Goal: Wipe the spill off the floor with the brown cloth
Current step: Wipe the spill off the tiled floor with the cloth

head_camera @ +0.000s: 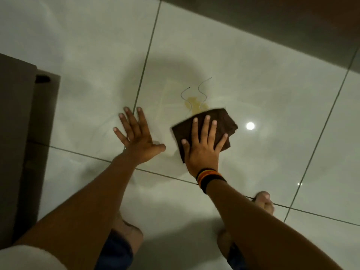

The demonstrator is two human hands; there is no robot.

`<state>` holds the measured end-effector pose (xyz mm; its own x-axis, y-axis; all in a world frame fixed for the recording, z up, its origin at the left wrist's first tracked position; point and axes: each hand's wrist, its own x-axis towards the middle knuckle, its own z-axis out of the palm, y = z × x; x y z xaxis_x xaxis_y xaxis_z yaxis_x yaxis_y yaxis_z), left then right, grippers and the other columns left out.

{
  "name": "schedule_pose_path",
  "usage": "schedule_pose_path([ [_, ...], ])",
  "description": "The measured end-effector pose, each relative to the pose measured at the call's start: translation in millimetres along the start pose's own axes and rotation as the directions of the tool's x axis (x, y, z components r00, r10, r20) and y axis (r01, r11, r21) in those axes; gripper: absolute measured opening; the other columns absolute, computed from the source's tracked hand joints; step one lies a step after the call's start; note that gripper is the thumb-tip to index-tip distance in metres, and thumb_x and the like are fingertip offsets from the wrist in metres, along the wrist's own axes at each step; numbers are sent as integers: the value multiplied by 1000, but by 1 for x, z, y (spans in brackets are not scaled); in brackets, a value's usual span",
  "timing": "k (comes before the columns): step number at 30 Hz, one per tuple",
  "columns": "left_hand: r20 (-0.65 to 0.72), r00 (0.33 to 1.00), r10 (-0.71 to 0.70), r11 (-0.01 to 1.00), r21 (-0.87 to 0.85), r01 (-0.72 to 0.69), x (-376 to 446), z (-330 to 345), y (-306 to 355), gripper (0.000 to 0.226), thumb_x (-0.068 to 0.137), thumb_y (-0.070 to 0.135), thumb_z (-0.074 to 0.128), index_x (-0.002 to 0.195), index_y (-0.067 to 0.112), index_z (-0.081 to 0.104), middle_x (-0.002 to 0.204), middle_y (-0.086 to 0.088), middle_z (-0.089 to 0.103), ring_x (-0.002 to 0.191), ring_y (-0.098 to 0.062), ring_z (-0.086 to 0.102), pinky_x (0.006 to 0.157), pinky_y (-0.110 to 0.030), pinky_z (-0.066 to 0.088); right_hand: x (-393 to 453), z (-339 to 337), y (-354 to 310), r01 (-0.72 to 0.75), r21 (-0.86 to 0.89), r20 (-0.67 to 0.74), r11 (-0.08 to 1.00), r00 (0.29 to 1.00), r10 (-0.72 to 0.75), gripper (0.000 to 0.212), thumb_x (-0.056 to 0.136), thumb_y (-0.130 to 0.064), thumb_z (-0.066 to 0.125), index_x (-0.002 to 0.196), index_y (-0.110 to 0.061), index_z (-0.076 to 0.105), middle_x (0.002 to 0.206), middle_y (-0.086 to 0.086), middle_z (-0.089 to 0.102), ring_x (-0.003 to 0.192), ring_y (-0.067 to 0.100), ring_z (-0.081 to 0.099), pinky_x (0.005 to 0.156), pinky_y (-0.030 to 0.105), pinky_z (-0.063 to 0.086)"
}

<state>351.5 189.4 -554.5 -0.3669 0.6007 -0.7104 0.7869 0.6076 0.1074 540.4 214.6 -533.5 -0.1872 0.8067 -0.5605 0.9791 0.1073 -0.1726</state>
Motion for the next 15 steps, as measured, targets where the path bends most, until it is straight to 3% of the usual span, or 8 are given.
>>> schedule_pose_path([
  [2, 65, 998, 12, 1000, -6, -12, 8, 1, -3, 179, 28, 86, 69, 145, 24, -51, 146, -12, -65, 138, -33, -59, 102, -59, -44, 39, -11, -5, -7, -9, -107, 1000, 994, 6, 71, 105, -53, 26, 164, -22, 4, 174, 13, -3, 160, 37, -4, 120, 75, 2],
  [5, 148, 989, 4, 1000, -9, -3, 11, -4, -3, 191, 11, 90, 68, 145, 23, -51, 151, -16, -57, 138, -36, -56, 97, -57, -46, 99, -35, -35, -42, 10, -180, 999, 983, 43, 72, 103, -52, 28, 164, -20, 8, 174, 15, 3, 160, 38, 1, 119, 76, 6],
  [10, 251, 967, -34, 999, 34, 27, 3, -24, 5, 192, 30, 76, 89, 137, 16, -59, 143, -23, -63, 134, -46, -57, 111, -72, -25, 43, -5, -19, 342, -202, -58, 918, 931, -360, 69, 104, -52, 35, 164, -26, 13, 174, 9, 9, 161, 33, 7, 122, 71, 9],
  [13, 290, 956, -36, 999, 48, 23, 1, -31, 1, 188, 37, 75, 89, 142, 11, -53, 147, -30, -57, 140, -53, -50, 115, -76, -18, -9, 10, 30, 230, -194, 18, 954, 973, -231, 69, 103, -53, 37, 163, -25, 20, 173, 10, 15, 160, 34, 14, 121, 71, 14],
  [15, 307, 951, -36, 999, 40, 25, -1, -32, 2, 187, 38, 75, 89, 144, 9, -51, 149, -32, -54, 141, -54, -47, 116, -77, -17, 0, -4, 53, 123, -177, 42, 976, 992, -117, 69, 102, -54, 30, 163, -23, 19, 173, 12, 14, 160, 35, 13, 121, 72, 13],
])
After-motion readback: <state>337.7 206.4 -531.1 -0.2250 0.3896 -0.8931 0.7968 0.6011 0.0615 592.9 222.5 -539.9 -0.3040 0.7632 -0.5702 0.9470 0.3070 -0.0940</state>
